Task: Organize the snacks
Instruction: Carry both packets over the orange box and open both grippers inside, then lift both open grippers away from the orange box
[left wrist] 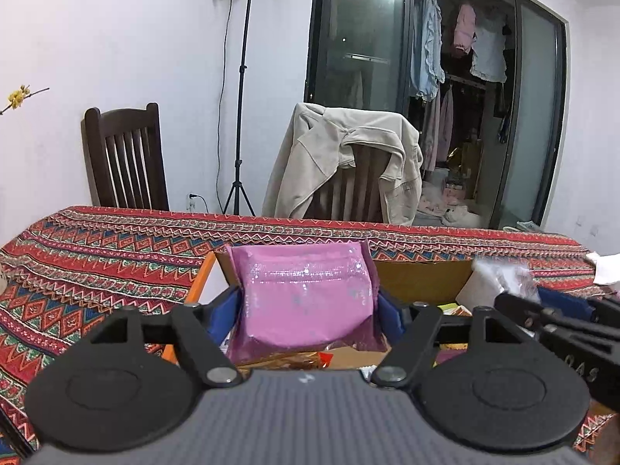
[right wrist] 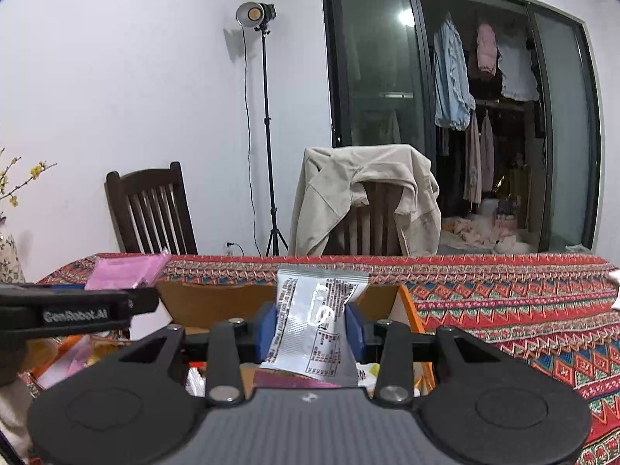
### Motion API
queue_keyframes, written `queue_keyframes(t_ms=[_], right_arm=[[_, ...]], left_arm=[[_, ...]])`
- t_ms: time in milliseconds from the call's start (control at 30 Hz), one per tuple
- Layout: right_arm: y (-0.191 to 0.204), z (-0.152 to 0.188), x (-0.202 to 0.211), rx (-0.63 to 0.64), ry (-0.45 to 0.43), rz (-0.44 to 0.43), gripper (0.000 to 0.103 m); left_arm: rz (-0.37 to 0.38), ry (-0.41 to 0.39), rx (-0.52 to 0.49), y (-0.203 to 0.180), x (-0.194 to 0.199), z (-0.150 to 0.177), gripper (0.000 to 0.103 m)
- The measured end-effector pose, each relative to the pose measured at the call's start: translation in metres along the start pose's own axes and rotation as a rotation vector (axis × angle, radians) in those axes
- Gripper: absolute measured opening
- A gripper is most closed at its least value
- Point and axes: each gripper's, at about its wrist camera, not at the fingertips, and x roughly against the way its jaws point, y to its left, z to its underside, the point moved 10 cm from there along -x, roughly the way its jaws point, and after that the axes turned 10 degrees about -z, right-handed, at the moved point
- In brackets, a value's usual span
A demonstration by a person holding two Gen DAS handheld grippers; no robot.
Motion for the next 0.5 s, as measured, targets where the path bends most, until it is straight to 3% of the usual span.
queue_keyframes(t_ms=[33, 67, 100, 133, 167, 500], right_arm=[[-0.001, 0.001, 0.000, -0.008, 0.001, -0.002, 0.048], [-0.003, 0.001, 0.000, -0.018, -0.001, -0.001, 0.065], [-0.005, 0.001, 0.000, -0.027, -0.007, 0.000, 0.075], [-0.006, 0.000, 0.001, -0.037, -0.019, 0.000, 0.093], [-0.007, 0.000, 0.003, -0.044, -0.031, 0.001, 0.101], [-0.010, 0.004, 0.005, -0.059, -0.021, 0.005, 0.103]], left_arm=[[0.005, -0.002, 0.005, 0.001, 0.001, 0.000, 0.086], [0.004, -0.009, 0.012, 0.002, 0.001, -0.001, 0.096], [-0.005, -0.021, 0.022, 0.004, 0.002, -0.003, 0.103], [-0.018, -0.039, 0.034, 0.007, 0.004, -0.004, 0.103], [-0.018, -0.052, 0.036, 0.007, 0.005, -0.006, 0.103], [0.010, -0.078, 0.046, 0.003, 0.013, -0.009, 0.103]])
